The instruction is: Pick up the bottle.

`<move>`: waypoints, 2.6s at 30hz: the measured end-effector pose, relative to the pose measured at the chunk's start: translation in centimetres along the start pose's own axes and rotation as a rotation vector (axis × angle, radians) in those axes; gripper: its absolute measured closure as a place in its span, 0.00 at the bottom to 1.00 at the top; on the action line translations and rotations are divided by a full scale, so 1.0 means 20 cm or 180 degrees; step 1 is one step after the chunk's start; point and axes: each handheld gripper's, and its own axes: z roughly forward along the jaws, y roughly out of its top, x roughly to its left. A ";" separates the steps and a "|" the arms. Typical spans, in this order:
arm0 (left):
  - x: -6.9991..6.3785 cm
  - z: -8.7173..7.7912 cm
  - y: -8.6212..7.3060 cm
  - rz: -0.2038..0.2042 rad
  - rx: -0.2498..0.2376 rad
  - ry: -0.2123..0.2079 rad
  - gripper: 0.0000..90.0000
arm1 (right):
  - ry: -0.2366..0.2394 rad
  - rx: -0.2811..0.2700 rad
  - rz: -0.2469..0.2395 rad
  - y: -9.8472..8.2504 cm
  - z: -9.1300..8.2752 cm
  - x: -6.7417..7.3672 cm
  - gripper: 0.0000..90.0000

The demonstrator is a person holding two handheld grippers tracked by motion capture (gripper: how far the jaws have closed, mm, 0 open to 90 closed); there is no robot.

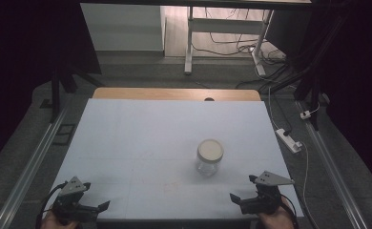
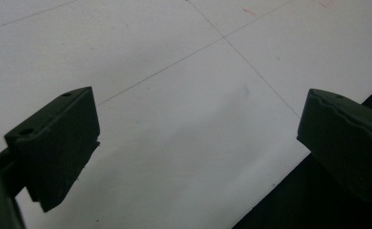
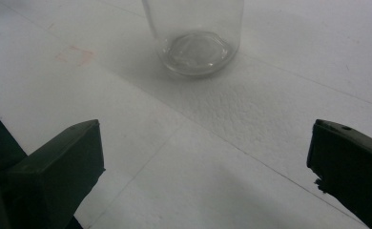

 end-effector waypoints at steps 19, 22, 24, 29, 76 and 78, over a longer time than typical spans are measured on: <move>0.01 0.00 0.00 -0.0027 0.0006 -0.0014 0.02 | 0.0152 -0.0049 -0.0109 0.08 0.07 0.03 0.00; 0.01 0.00 0.00 -0.0029 0.0005 -0.0017 0.02 | 0.0201 -0.0034 -0.0099 0.09 0.10 0.03 0.00; 0.01 0.00 0.00 -0.0035 0.0003 -0.0021 0.02 | 0.0198 -0.0028 -0.0092 0.09 0.11 0.03 0.00; 0.01 0.00 0.00 -0.0035 0.0002 -0.0029 0.02 | 0.0241 0.0028 -0.0015 0.12 0.15 0.03 0.00; 0.01 0.00 0.00 -0.0010 0.0007 -0.0050 0.02 | 0.0144 0.0147 -0.0261 0.37 0.51 -0.01 0.00; 0.01 0.00 0.00 -0.0007 0.0009 -0.0052 0.02 | 0.0154 0.0145 -0.0253 0.37 0.53 -0.02 0.00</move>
